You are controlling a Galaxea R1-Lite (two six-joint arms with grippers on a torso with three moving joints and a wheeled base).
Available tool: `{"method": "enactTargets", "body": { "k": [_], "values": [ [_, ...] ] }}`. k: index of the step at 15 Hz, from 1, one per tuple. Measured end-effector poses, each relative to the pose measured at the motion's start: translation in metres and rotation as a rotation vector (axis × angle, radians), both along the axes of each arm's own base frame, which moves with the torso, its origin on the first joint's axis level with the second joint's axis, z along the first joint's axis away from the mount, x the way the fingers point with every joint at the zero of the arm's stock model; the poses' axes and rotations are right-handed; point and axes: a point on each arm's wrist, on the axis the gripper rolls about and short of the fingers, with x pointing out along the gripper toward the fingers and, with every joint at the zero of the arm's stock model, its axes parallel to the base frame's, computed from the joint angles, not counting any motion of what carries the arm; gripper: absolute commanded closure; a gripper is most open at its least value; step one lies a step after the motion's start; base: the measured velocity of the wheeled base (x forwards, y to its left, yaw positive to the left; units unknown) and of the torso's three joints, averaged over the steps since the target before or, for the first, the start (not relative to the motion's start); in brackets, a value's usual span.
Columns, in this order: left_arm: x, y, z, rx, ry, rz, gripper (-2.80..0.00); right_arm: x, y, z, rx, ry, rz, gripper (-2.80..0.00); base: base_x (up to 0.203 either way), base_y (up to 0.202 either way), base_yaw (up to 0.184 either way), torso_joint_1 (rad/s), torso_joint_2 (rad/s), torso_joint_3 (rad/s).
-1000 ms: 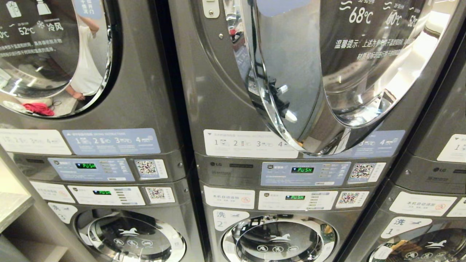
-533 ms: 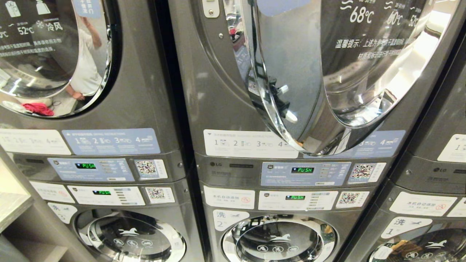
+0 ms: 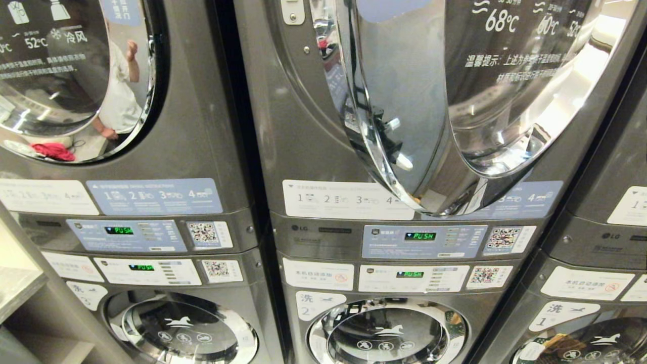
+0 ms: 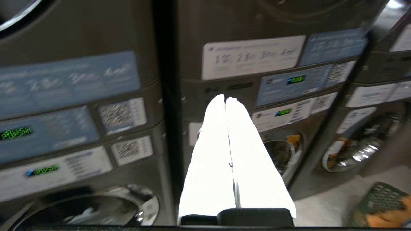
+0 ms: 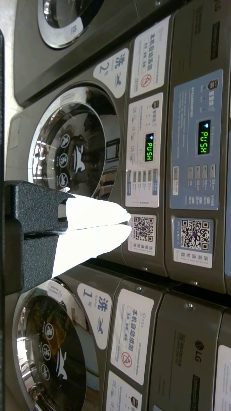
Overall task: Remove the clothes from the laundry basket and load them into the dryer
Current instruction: Open the dryer
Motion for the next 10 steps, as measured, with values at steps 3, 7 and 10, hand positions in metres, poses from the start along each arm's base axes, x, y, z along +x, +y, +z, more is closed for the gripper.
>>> {"method": "enactTargets", "body": {
  "k": [3, 7, 10],
  "values": [
    [0.057, -0.006, 0.042, -0.010, 0.033, -0.149, 0.00, 0.000, 0.000, 0.000, 0.000, 0.000, -0.001, 0.00, 0.000, 0.000, 0.000, 0.000, 0.00, 0.000],
    [0.123, -0.031, 0.082, -0.041, 0.018, -0.341, 0.00, 0.000, 0.000, 0.000, 0.006, 0.000, -0.002, 0.00, 0.000, 0.000, 0.000, 0.000, 0.00, 0.000],
    [0.141, -0.064, 0.097, -0.093, 0.044, -0.516, 0.00, 0.000, 0.000, 0.000, 0.007, -0.001, -0.002, 0.00, 0.000, 0.000, 0.000, 0.000, 0.00, 0.000]
  ]
}}
